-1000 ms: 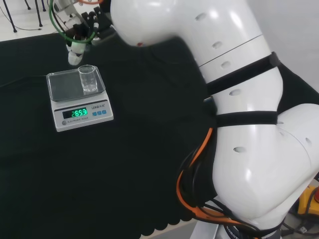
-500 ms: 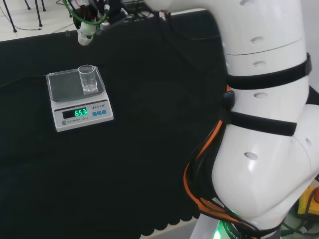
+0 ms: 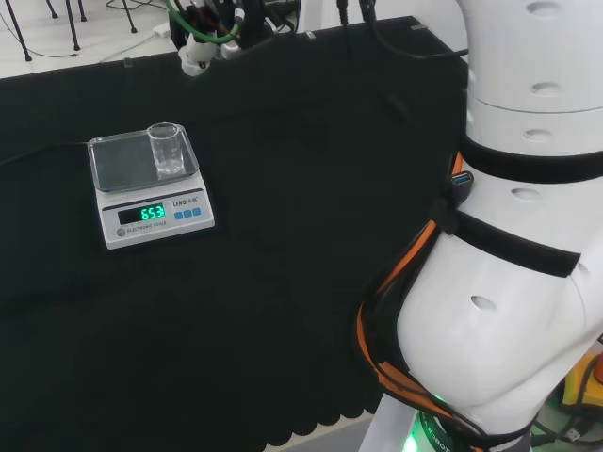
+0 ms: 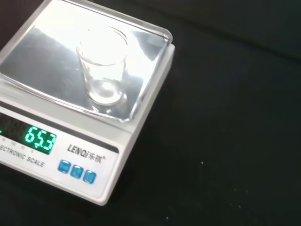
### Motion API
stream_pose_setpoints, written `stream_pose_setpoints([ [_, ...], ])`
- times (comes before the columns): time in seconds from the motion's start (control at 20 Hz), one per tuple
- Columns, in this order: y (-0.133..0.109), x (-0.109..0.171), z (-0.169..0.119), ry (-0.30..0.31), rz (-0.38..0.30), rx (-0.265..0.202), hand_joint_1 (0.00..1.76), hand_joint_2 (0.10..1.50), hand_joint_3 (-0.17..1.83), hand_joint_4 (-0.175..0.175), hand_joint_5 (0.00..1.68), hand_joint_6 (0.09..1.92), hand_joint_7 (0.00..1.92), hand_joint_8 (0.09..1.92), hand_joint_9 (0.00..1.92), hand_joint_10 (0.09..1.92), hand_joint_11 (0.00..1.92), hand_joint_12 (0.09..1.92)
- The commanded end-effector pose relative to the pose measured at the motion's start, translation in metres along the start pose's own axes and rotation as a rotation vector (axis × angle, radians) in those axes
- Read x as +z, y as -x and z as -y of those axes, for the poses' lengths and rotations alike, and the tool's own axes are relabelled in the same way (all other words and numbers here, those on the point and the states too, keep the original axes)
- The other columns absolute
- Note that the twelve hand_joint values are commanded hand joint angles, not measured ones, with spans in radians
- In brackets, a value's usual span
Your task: Put the beaker on the electronic balance.
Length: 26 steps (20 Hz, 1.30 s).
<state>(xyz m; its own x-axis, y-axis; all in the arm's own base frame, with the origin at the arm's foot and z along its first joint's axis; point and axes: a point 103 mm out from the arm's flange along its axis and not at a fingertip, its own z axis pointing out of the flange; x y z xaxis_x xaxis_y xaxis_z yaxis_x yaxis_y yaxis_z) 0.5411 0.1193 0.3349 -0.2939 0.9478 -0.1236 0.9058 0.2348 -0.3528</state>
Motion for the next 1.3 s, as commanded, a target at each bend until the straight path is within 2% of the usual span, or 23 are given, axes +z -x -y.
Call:
stream_pose_setpoints([
  [0.05, 0.023, 0.008, 0.023, 0.049, -0.008, 0.066, 1.09, 1.10, 0.04, -0.040, 0.97, 1.04, 1.10, 0.92, 1.17, 0.92, 0.97, 1.28],
  [0.4, 0.028, 0.024, 0.037, 0.038, -0.027, 0.092, 1.10, 1.10, 0.04, -0.049, 0.97, 1.04, 1.11, 0.91, 1.18, 0.92, 0.99, 1.28],
  [0.55, 0.033, 0.032, 0.043, 0.014, -0.051, 0.110, 1.10, 1.10, 0.05, -0.051, 0.97, 1.04, 1.12, 0.91, 1.18, 0.92, 0.99, 1.27],
  [0.9, 0.042, 0.043, 0.055, -0.016, -0.050, 0.169, 1.10, 1.10, 0.05, -0.054, 0.97, 1.05, 1.12, 0.91, 1.18, 0.92, 0.99, 1.27],
  [1.0, 0.042, 0.046, 0.060, 0.008, -0.056, 0.178, 1.10, 1.10, 0.05, -0.055, 0.97, 1.05, 1.12, 0.91, 1.18, 0.92, 0.99, 1.27],
  [1.1, 0.041, 0.049, 0.066, 0.062, -0.048, 0.183, 1.10, 1.10, 0.06, -0.064, 0.96, 1.06, 1.13, 0.91, 1.18, 0.92, 0.99, 1.26],
  [1.3, 0.042, 0.058, 0.072, 0.085, -0.080, 0.183, 1.11, 1.07, 0.12, -0.095, 0.96, 1.06, 1.16, 0.89, 1.21, 0.92, 1.04, 1.24],
])
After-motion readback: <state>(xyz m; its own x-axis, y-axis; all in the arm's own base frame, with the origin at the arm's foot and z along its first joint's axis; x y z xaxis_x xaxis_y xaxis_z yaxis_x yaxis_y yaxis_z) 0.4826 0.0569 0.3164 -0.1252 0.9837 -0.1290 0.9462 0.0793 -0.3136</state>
